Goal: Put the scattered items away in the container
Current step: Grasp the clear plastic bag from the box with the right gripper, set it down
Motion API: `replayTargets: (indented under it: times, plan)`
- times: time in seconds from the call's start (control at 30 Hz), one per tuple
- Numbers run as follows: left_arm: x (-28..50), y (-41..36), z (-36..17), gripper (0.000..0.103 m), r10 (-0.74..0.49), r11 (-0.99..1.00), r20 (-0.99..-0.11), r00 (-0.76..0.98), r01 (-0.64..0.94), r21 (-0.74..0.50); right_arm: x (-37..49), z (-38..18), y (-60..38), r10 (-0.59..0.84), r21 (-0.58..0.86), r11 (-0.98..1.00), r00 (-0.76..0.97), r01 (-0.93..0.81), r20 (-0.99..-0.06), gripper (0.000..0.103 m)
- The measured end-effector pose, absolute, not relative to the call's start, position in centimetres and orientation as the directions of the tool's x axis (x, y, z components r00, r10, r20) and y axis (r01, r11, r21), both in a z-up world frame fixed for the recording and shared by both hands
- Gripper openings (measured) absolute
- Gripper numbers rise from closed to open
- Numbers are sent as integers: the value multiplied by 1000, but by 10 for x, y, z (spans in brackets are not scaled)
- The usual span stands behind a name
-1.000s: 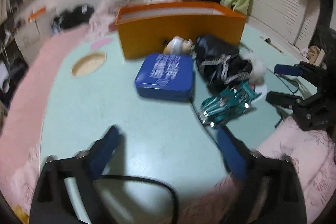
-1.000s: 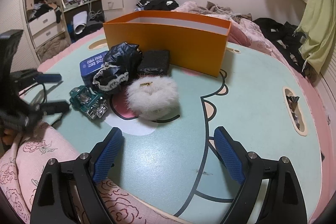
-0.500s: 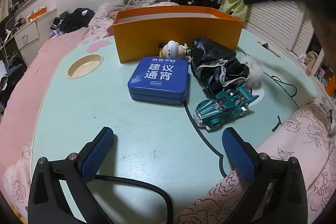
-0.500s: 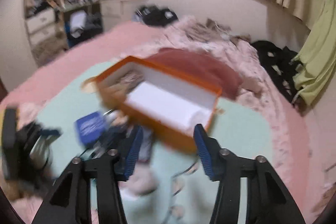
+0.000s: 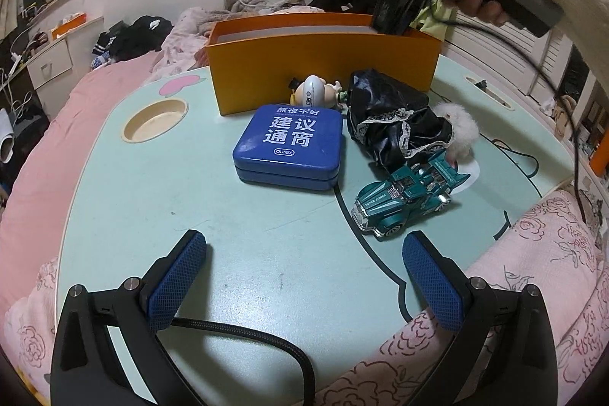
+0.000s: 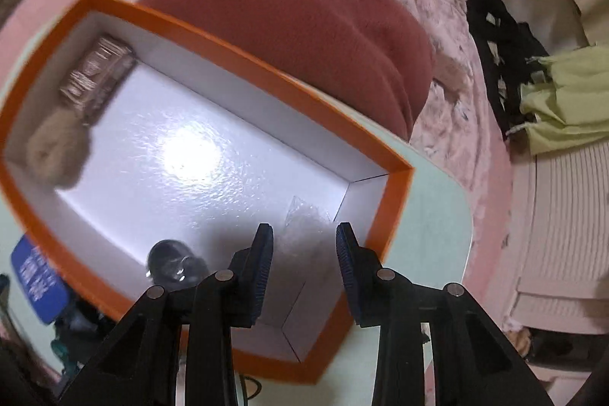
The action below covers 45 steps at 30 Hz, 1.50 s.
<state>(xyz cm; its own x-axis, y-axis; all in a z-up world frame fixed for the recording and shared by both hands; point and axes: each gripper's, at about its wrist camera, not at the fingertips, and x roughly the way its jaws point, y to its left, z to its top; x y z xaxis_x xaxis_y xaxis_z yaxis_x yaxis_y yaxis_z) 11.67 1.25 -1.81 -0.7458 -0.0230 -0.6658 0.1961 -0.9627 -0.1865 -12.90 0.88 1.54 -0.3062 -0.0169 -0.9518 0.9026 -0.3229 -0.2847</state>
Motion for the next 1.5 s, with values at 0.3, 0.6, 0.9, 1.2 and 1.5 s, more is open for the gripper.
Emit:
replayTargets:
  times: [0.3,0.6,0.9,1.2,1.5]
  plan:
    - [117,12,-18,103,-16,-965,-665,-747,187,-186,-132,25,19,-105,-281,-345,-335,895,-937,27]
    - [117,11,-18,103,-12,-966,-664,-747,181,-186,-98,114,113,-549,112,-299,-75,948,-833,27]
    - [117,10,-18,103,-7,-967,-664,-747,175,-187,-93,55,147,-644,319,-299,56,899,-763,42]
    - [117,10,-18,103,0,-968,-663,-749,166,-187,-56,36,216,-728,282,-317,-42,905,-684,62]
    - [116,9,-18,103,4,-969,-664,-748,161,-186,4,-5,216,-679,61,-312,-178,948,-712,85]
